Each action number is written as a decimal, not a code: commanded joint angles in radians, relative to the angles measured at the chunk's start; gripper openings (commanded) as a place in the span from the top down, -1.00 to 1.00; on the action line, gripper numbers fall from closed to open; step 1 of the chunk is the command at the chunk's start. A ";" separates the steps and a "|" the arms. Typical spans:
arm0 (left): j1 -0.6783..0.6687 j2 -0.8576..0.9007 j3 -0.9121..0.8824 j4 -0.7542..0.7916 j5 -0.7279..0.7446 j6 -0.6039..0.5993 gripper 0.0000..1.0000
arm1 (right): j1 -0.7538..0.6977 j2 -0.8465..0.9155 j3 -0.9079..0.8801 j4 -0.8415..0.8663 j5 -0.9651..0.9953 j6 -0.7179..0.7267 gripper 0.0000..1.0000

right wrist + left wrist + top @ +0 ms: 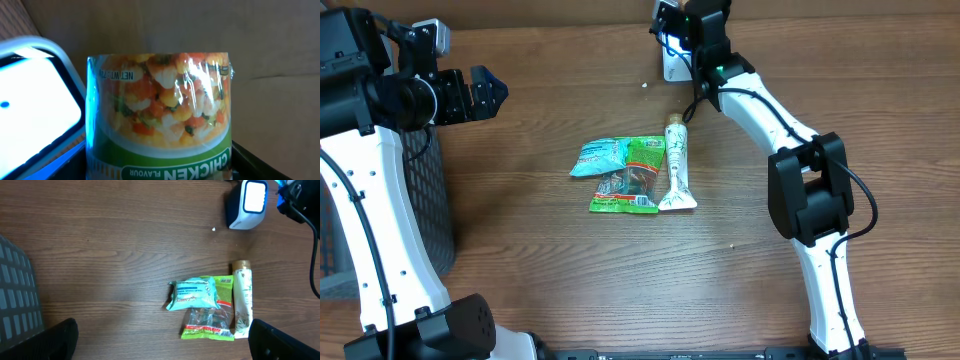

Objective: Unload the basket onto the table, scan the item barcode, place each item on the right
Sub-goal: 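Hold the cup noodle's barcode in front of the scanner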

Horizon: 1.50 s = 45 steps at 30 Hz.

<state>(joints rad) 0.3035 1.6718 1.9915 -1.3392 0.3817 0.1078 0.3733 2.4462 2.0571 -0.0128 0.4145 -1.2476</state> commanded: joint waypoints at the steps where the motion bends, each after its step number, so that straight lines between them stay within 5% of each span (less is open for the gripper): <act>1: 0.005 -0.004 0.010 0.002 -0.004 -0.003 -1.00 | -0.004 0.002 0.024 0.010 -0.028 -0.035 0.23; 34: 0.005 -0.004 0.010 0.002 -0.003 -0.003 -0.99 | 0.014 0.077 0.015 0.133 0.063 -0.108 0.27; 40: 0.005 -0.004 0.010 0.002 -0.003 -0.003 -1.00 | 0.026 -0.038 0.015 0.093 0.133 0.180 0.31; 45: 0.005 -0.004 0.010 0.002 -0.004 -0.003 -1.00 | 0.026 -0.232 0.015 -0.148 0.191 0.441 0.30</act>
<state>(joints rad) 0.3035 1.6718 1.9915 -1.3392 0.3817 0.1078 0.4007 2.4474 2.0529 -0.0990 0.5308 -1.0618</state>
